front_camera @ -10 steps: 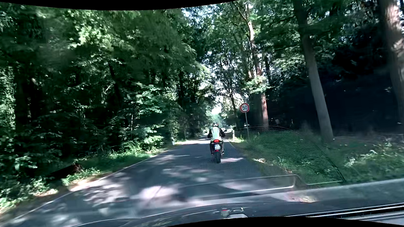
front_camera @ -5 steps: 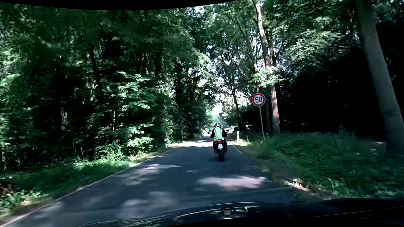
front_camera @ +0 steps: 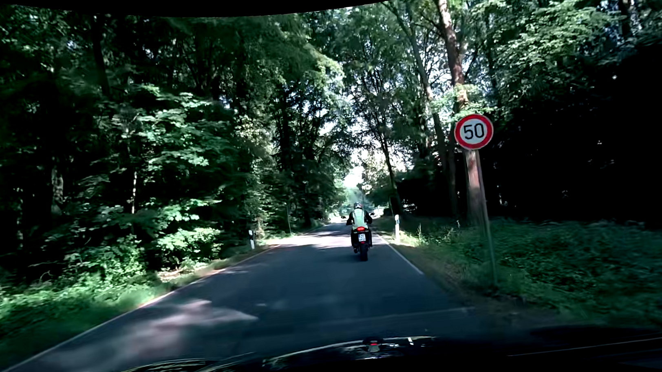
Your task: Follow the waypoints while adhering to traffic rules and regulations
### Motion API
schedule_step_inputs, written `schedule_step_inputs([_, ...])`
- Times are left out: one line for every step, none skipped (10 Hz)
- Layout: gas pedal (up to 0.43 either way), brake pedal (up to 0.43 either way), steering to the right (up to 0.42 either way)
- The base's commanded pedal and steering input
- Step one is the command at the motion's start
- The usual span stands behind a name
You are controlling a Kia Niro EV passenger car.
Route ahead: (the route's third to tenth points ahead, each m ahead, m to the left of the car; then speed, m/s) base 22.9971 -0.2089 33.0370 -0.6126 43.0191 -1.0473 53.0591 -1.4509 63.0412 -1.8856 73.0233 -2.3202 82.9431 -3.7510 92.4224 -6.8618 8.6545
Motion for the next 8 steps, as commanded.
schedule_step_inputs([0.197, 0.000, 0.014])
schedule_step_inputs([0.197, 0.000, 0.008])
schedule_step_inputs([0.197, 0.000, 0.008])
schedule_step_inputs([0.197, 0.000, 0.008])
schedule_step_inputs([0.197, 0.000, 0.007])
schedule_step_inputs([0.209, 0.000, 0.007])
schedule_step_inputs([0.209, 0.000, 0.007])
schedule_step_inputs([0.220, 0.000, 0.006])
